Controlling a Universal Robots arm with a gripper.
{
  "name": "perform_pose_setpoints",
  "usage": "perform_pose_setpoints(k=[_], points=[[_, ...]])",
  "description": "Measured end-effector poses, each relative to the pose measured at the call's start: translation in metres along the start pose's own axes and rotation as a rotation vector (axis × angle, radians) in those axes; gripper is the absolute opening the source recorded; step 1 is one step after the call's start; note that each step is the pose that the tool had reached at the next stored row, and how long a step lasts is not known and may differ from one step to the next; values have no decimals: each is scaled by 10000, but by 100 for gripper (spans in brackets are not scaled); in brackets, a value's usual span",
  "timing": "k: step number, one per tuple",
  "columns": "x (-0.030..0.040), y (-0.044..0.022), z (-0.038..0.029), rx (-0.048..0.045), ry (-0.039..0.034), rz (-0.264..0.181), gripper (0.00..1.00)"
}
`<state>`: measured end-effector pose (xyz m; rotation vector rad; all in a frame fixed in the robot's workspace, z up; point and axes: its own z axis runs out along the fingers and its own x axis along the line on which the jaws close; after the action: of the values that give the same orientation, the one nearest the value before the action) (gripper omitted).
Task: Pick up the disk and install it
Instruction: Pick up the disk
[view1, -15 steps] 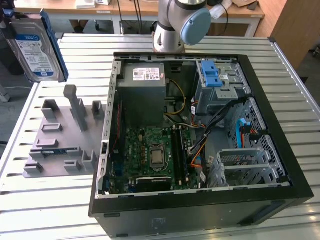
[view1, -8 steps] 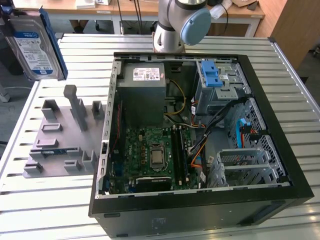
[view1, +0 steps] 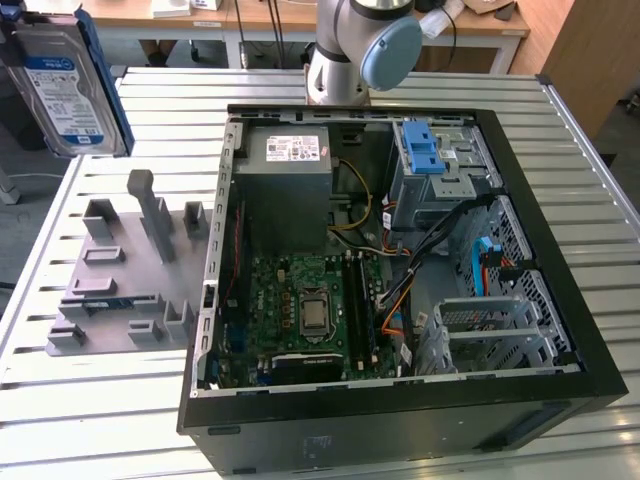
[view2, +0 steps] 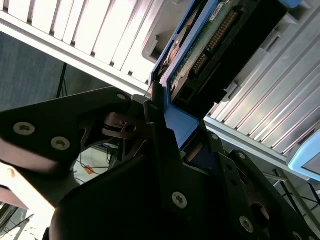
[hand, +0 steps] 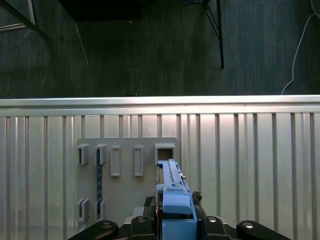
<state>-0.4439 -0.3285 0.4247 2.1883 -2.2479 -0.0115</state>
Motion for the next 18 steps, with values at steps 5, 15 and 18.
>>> perform_pose_setpoints(k=[5,15,18], points=[[0,0,-37,1,0,0,36],[0,1,-101,0,0,0,36],[0,1,-121,0,0,0,36]])
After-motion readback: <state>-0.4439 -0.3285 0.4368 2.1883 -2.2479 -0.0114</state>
